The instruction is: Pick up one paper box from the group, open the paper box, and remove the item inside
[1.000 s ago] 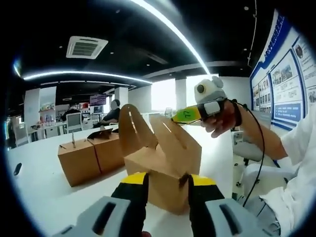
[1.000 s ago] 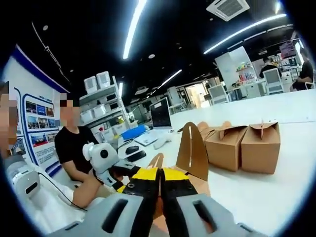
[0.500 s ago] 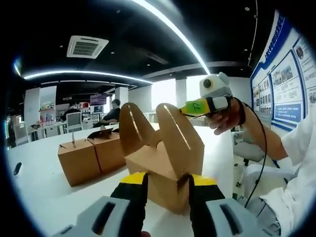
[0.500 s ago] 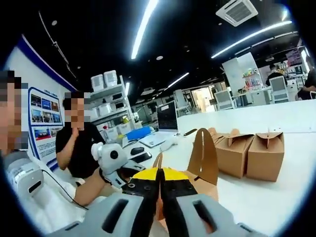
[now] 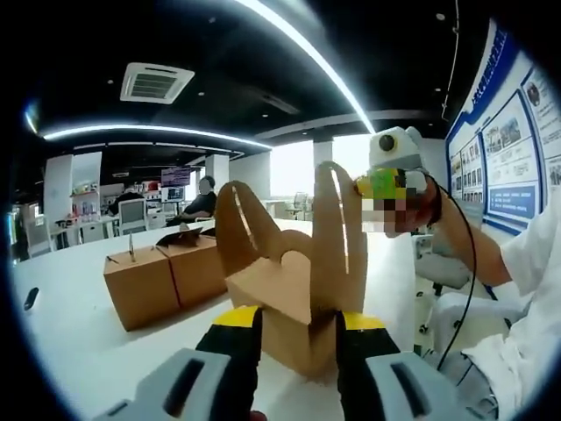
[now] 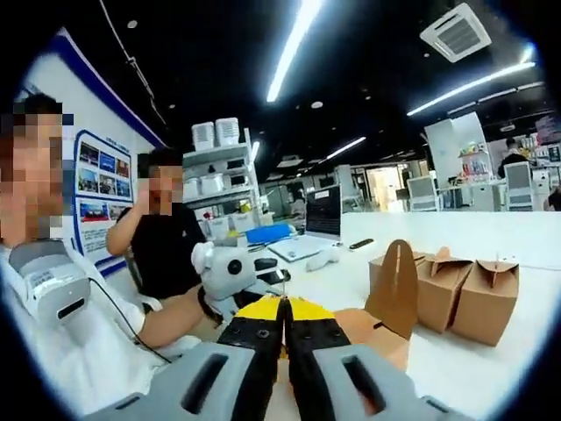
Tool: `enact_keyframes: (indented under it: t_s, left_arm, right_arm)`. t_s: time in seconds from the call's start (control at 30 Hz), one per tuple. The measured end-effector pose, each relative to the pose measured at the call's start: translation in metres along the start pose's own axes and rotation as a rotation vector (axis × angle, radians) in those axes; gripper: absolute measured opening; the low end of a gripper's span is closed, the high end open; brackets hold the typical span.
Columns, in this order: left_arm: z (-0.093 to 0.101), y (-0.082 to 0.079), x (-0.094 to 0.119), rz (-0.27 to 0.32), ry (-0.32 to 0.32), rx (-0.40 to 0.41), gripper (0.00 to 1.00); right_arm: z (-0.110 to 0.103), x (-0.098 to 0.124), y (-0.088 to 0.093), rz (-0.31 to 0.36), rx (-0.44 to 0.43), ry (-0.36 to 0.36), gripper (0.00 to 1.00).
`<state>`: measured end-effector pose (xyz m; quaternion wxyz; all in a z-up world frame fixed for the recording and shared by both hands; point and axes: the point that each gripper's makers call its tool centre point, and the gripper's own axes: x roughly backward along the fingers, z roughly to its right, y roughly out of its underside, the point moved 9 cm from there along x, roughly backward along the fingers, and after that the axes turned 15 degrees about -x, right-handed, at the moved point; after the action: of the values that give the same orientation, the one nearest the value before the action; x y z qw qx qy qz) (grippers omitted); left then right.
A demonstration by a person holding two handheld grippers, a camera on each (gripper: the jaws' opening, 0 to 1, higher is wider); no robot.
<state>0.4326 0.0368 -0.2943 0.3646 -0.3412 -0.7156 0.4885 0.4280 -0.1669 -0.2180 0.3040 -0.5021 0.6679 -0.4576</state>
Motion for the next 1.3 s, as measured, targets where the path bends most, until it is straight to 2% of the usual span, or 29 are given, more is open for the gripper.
enact_keyframes:
  t_s: [0.2, 0.3, 0.43, 0.53, 0.6, 0.73, 0.8, 0.97, 1.17, 1.3]
  left_arm:
    - [0.0, 0.001, 0.0, -0.002, 0.002, 0.001, 0.35]
    - [0.002, 0.0, -0.001, -0.003, 0.002, -0.004, 0.35]
    - [0.003, 0.0, -0.001, 0.0, 0.01, 0.002, 0.35]
    - [0.003, -0.001, -0.002, 0.0, 0.005, 0.014, 0.35]
    - [0.004, 0.0, -0.004, -0.004, -0.005, 0.014, 0.35]
    - [0.007, -0.002, -0.004, -0.026, -0.039, 0.008, 0.34]
    - [0.01, -0.003, -0.005, -0.041, -0.065, -0.004, 0.33]
    - [0.009, -0.006, -0.015, -0.078, -0.139, -0.005, 0.31]
    - [0.004, -0.005, -0.018, -0.067, -0.159, 0.027, 0.28]
    - [0.003, -0.003, -0.016, -0.072, -0.141, 0.006, 0.27]
  right_arm:
    - [-0.006, 0.001, 0.01, -0.023, 0.029, -0.026, 0.03]
    - [-0.005, 0.001, 0.009, -0.011, 0.022, -0.013, 0.03]
    - [-0.005, 0.001, 0.004, -0.024, 0.06, -0.007, 0.03]
    - [-0.002, -0.001, -0.001, -0.03, 0.093, 0.019, 0.03]
    - [0.005, -0.004, -0.006, -0.041, 0.148, 0.069, 0.03]
    - [0.01, -0.006, -0.012, -0.047, 0.175, 0.086, 0.03]
    - [0.01, -0.004, -0.013, -0.062, 0.227, 0.1, 0.03]
    - [-0.009, 0.002, -0.002, -0.099, 0.335, 0.01, 0.03]
    - [-0.021, 0.004, 0.015, -0.161, 0.342, -0.02, 0.03]
    - [-0.022, 0.004, 0.021, -0.179, 0.336, -0.03, 0.03]
